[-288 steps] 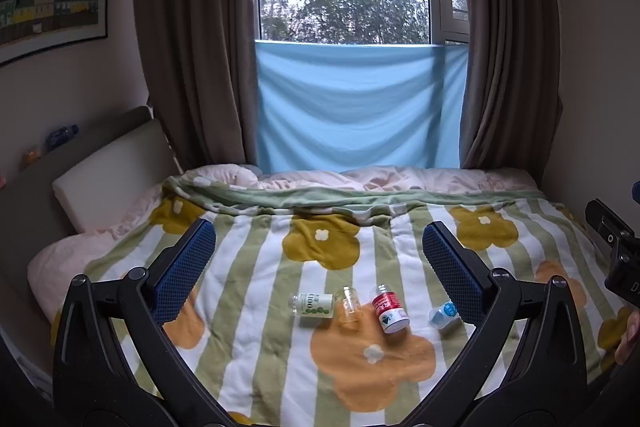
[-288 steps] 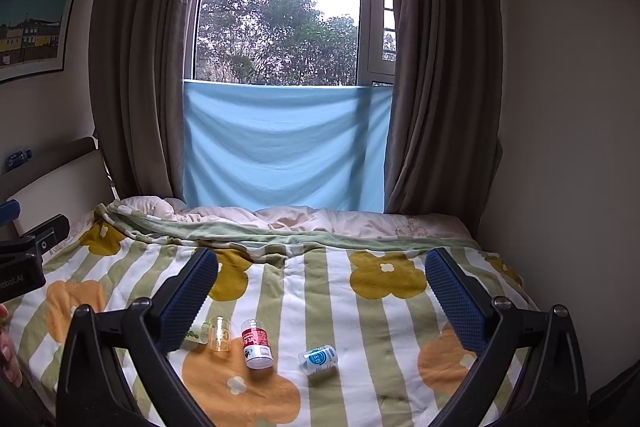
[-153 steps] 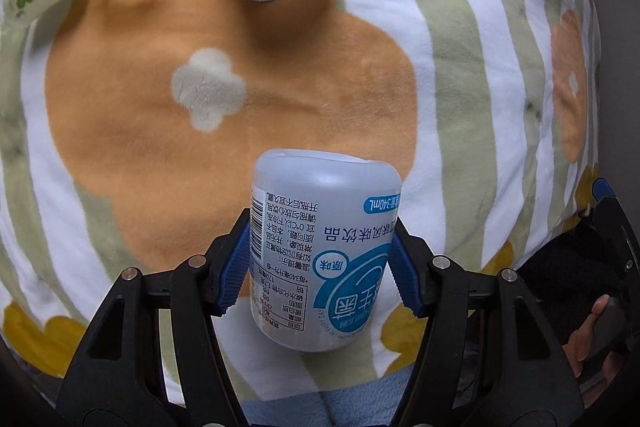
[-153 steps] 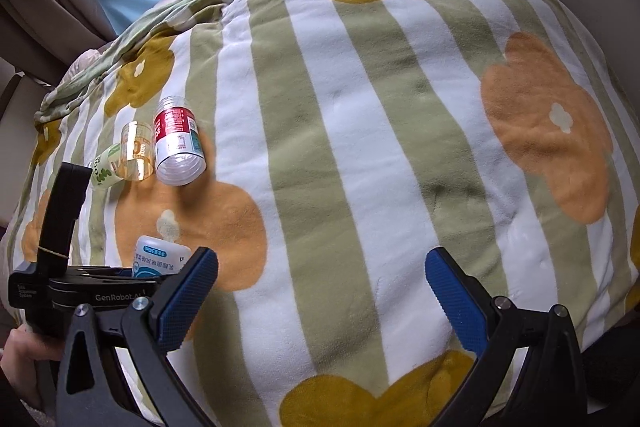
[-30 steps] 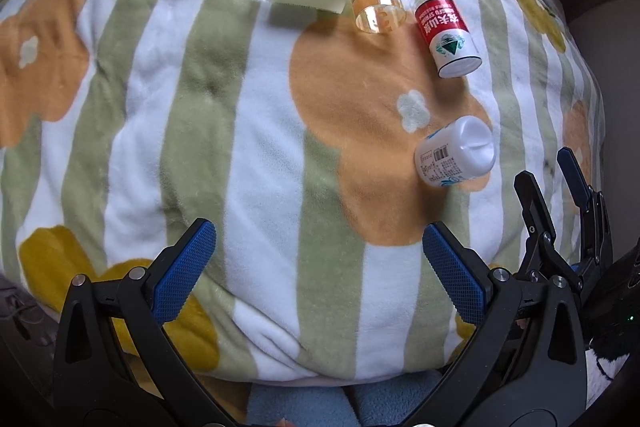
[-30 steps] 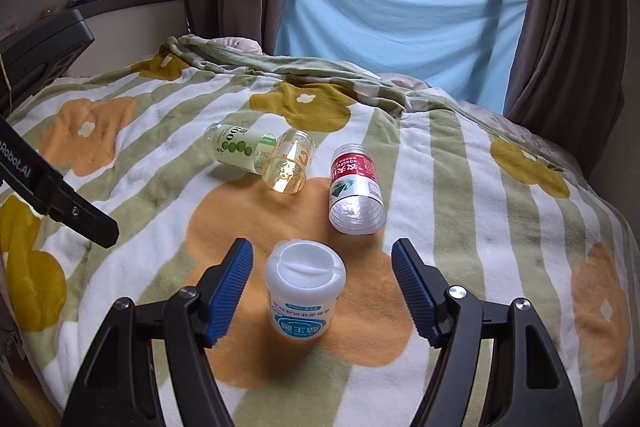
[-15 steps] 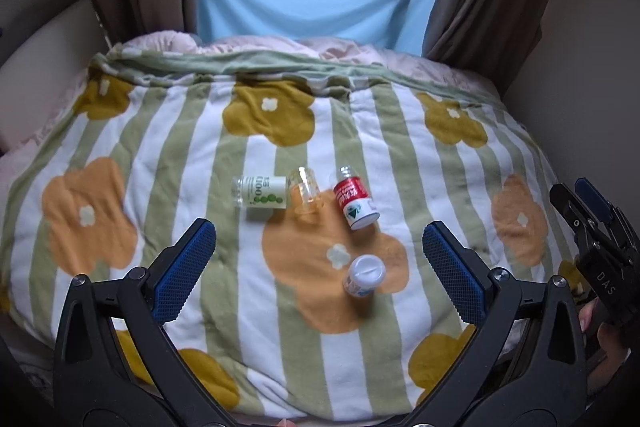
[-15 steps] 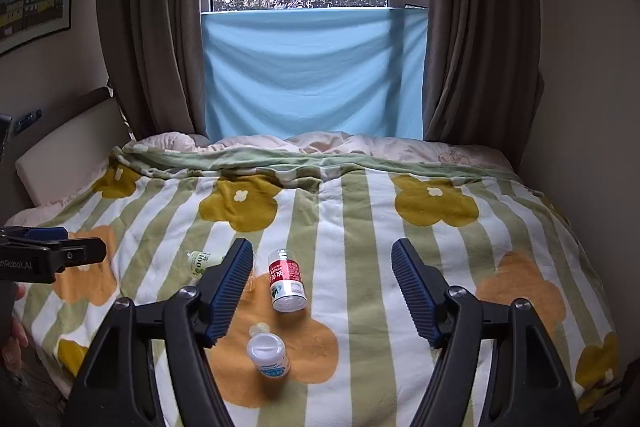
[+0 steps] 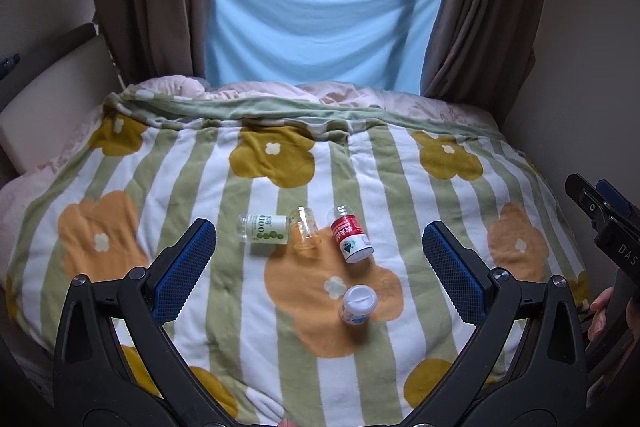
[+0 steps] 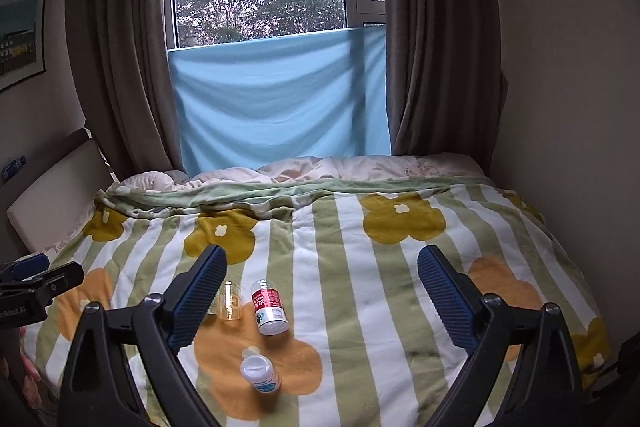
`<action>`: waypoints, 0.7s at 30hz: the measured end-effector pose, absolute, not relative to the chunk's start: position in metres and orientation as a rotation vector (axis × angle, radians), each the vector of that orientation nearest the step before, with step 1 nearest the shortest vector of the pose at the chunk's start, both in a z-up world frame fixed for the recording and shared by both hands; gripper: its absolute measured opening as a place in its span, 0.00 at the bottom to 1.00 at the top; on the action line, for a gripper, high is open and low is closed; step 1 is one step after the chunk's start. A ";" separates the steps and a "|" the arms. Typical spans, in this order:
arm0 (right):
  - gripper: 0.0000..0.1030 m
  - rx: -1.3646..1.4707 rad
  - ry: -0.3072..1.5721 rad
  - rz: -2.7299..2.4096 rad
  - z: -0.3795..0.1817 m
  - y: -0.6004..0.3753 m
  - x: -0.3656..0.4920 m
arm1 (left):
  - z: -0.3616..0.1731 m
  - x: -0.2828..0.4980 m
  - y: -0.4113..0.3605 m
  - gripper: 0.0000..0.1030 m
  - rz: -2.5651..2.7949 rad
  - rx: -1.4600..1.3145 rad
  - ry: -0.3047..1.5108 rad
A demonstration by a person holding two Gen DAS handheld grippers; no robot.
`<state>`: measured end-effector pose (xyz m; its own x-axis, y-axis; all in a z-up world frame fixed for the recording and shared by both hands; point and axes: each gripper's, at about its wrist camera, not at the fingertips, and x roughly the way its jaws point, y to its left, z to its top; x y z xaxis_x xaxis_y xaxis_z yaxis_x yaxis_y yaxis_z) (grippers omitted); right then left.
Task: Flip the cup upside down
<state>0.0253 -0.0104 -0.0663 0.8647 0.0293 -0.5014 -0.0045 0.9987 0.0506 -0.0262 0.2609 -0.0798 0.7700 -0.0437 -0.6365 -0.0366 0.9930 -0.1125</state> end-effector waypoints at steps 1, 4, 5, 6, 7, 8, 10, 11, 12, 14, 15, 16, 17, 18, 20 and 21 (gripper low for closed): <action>0.93 0.041 0.524 0.015 -0.066 -0.010 0.025 | -0.079 -0.027 0.259 1.00 -0.002 -0.112 0.683; 0.93 0.020 0.518 0.018 -0.064 -0.009 0.026 | -0.074 -0.029 0.254 1.00 0.003 -0.081 0.651; 0.93 0.015 0.518 0.019 -0.063 -0.009 0.026 | -0.072 -0.029 0.252 1.00 0.002 -0.077 0.647; 0.93 0.019 0.517 0.023 -0.063 -0.009 0.027 | -0.071 -0.029 0.251 1.00 0.002 -0.077 0.645; 0.93 0.028 0.517 0.027 -0.063 -0.010 0.027 | -0.070 -0.028 0.250 1.00 -0.001 -0.079 0.643; 0.93 0.035 0.518 0.025 -0.063 -0.012 0.027 | -0.069 -0.028 0.250 1.00 -0.003 -0.080 0.641; 0.93 0.038 0.519 0.027 -0.063 -0.013 0.028 | -0.067 -0.028 0.249 1.00 -0.001 -0.079 0.635; 0.93 0.037 0.519 0.026 -0.063 -0.013 0.028 | -0.067 -0.028 0.249 1.00 -0.001 -0.079 0.635; 0.93 0.034 0.522 0.025 -0.063 -0.013 0.028 | -0.067 -0.028 0.249 1.00 0.000 -0.080 0.634; 0.93 0.032 0.525 0.034 -0.063 -0.014 0.029 | -0.067 -0.027 0.250 1.00 0.000 -0.080 0.633; 0.93 0.035 0.528 0.038 -0.063 -0.014 0.029 | -0.067 -0.027 0.249 1.00 0.001 -0.078 0.633; 0.93 0.040 0.531 0.045 -0.062 -0.015 0.029 | -0.067 -0.026 0.249 1.00 0.002 -0.077 0.632; 0.93 0.044 0.534 0.052 -0.061 -0.015 0.029 | -0.067 -0.026 0.249 1.00 0.003 -0.077 0.631; 0.93 0.045 0.536 0.050 -0.060 -0.016 0.029 | -0.066 -0.026 0.250 1.00 0.003 -0.079 0.628; 0.93 0.029 0.539 0.037 -0.060 -0.013 0.031 | -0.066 -0.025 0.251 1.00 0.002 -0.084 0.625; 0.93 0.018 0.540 0.033 -0.060 -0.012 0.031 | -0.065 -0.025 0.251 1.00 0.004 -0.085 0.622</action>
<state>0.0314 -0.0115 -0.0598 0.8572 0.0359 -0.5137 -0.0265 0.9993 0.0256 -0.0249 0.2509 -0.0654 0.8126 -0.0221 -0.5824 -0.0292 0.9965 -0.0787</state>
